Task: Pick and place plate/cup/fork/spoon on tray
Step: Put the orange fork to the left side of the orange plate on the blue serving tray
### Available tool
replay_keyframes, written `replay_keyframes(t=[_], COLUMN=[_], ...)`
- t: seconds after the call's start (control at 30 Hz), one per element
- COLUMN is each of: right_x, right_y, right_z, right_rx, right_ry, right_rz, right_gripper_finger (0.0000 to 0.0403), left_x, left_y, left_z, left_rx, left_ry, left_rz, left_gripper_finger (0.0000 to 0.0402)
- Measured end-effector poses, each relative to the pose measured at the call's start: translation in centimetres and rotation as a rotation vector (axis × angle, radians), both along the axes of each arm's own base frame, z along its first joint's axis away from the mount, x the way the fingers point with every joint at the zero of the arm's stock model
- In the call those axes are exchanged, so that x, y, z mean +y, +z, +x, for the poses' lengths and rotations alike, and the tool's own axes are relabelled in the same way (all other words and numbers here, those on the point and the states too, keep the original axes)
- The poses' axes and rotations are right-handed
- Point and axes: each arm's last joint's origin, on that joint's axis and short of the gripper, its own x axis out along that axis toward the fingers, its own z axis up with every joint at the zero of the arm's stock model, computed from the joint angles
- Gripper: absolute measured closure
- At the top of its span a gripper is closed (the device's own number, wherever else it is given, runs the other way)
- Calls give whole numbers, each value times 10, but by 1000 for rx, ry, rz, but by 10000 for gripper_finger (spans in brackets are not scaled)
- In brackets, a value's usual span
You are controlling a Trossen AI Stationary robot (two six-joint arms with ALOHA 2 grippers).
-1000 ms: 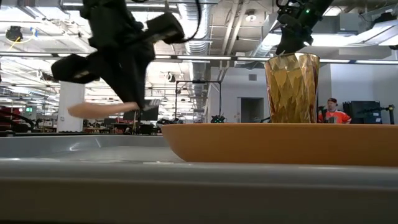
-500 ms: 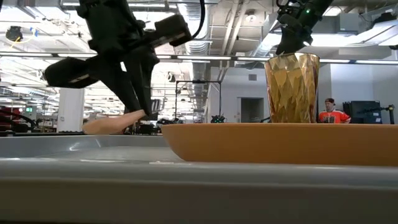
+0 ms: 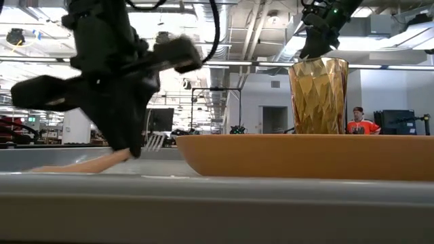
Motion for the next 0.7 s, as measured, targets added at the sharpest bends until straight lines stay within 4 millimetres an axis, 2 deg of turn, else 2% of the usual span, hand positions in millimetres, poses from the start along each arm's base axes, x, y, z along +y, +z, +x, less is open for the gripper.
replay_keyframes(t=[0.23, 0.47, 0.7], right_x=[0, 0, 0], right_y=[0, 0, 0], right_z=[0, 0, 0], right_rx=[0, 0, 0], right_ry=[-1, 0, 0], right_rz=[0, 0, 0], right_gripper_finger=[129, 129, 129], left_x=[5, 4, 4], left_y=[-2, -1, -1], left_z=[1, 6, 7], left_rx=[19, -34, -39], left_ry=[12, 15, 41], left_rz=[-2, -22, -28], left_gripper_finger=[382, 359, 354])
